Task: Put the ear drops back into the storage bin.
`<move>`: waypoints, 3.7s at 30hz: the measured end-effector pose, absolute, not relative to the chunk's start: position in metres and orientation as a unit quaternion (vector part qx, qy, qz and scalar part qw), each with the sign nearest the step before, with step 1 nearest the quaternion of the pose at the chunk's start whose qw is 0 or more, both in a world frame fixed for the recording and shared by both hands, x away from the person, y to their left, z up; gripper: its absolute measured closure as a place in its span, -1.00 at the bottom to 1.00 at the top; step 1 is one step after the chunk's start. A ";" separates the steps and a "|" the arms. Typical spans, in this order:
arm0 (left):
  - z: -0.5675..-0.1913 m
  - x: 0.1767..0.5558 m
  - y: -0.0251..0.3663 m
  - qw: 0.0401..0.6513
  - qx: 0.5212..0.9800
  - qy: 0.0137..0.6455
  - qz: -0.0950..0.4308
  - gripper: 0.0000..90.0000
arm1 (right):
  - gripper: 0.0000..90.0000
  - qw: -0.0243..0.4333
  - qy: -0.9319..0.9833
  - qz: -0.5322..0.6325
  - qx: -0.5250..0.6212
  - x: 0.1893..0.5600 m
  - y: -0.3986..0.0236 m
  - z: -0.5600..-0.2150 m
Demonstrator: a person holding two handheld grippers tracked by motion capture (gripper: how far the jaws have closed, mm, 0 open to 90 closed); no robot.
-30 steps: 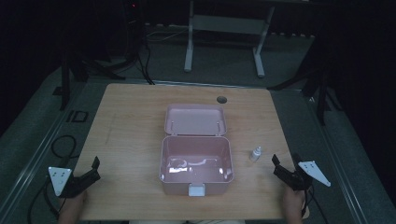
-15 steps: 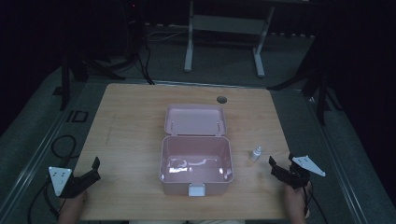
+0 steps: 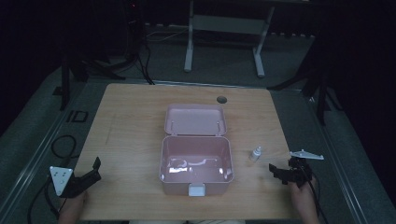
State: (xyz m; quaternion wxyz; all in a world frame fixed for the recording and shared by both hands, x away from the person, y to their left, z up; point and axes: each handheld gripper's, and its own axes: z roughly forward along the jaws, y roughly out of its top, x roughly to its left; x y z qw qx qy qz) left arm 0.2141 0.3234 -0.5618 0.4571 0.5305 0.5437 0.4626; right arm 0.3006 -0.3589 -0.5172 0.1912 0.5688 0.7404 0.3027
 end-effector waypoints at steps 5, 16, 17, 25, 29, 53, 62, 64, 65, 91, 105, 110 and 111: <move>-0.562 0.214 0.324 0.458 0.531 0.544 0.461 -0.98 | -0.73 0.146 0.775 0.246 0.563 0.305 -0.352 -0.506; -0.562 0.214 0.324 0.457 0.532 0.543 0.461 -0.98 | -0.74 0.074 0.843 0.148 0.513 0.307 -0.335 -0.494; -0.562 0.214 0.324 0.457 0.532 0.543 0.461 -0.98 | -0.74 0.064 0.849 0.138 0.507 0.307 -0.333 -0.494; -0.562 0.214 0.324 0.457 0.533 0.543 0.461 -0.98 | -0.74 0.034 0.878 0.065 0.474 0.309 -0.324 -0.495; -0.562 0.214 0.324 0.456 0.533 0.543 0.461 -0.98 | -0.74 0.018 0.891 0.015 0.454 0.311 -0.318 -0.494; -0.562 0.215 0.324 0.456 0.536 0.543 0.459 -0.98 | -0.75 -0.031 0.893 0.017 0.448 0.352 -0.308 -0.490; -0.562 0.215 0.324 0.455 0.539 0.541 0.458 -0.98 | -0.71 -0.018 0.888 0.010 0.460 0.375 -0.297 -0.490; -0.562 0.215 0.324 0.455 0.539 0.541 0.459 -0.98 | -0.69 -0.015 0.888 0.011 0.460 0.384 -0.292 -0.489; -0.562 0.215 0.324 0.455 0.539 0.541 0.458 -0.98 | -0.68 -0.017 0.888 0.013 0.460 0.386 -0.291 -0.489; -0.562 0.215 0.323 0.457 0.542 0.538 0.456 -0.98 | -0.01 -0.029 0.887 -0.020 0.460 0.428 -0.256 -0.504; -0.562 0.216 0.322 0.454 0.545 0.536 0.457 -0.98 | 0.32 -0.005 0.907 -0.041 0.418 0.426 -0.249 -0.508; -0.562 0.216 0.322 0.454 0.545 0.537 0.457 -0.98 | 0.32 -0.004 0.928 -0.053 0.370 0.419 -0.246 -0.506; -0.562 0.216 0.322 0.453 0.546 0.537 0.457 -0.98 | 0.32 -0.004 0.932 -0.054 0.358 0.418 -0.246 -0.505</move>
